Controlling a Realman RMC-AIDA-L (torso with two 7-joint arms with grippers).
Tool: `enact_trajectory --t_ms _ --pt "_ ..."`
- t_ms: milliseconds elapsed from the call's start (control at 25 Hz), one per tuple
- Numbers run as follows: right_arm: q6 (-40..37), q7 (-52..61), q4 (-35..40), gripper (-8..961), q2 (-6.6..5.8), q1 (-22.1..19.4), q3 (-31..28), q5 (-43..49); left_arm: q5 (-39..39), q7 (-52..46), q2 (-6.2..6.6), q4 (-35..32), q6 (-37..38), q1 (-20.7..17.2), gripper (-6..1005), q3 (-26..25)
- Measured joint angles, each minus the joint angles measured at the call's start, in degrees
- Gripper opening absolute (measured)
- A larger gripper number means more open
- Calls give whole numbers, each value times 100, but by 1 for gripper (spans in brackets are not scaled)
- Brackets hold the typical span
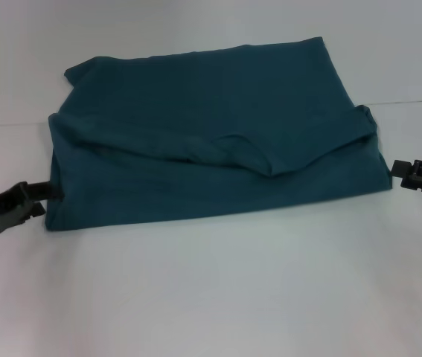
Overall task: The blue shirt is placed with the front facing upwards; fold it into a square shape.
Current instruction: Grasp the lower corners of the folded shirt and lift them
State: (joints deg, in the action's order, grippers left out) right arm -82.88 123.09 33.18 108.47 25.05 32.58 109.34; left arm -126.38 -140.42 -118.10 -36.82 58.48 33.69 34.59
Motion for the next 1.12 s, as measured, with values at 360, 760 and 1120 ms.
enact_trajectory --t_ms 360,760,1120 --pt "75 13 -116 586 -25 -9 -54 0 -273 -4 -27 292 -525 196 540 159" --pt "108 14 -119 586 -27 -57 -136 -3 -271 -37 -33 454 -624 288 540 215" --pt "91 14 -119 586 -13 -71 -139 -34 -229 -31 -35 542 -437 438 540 214"
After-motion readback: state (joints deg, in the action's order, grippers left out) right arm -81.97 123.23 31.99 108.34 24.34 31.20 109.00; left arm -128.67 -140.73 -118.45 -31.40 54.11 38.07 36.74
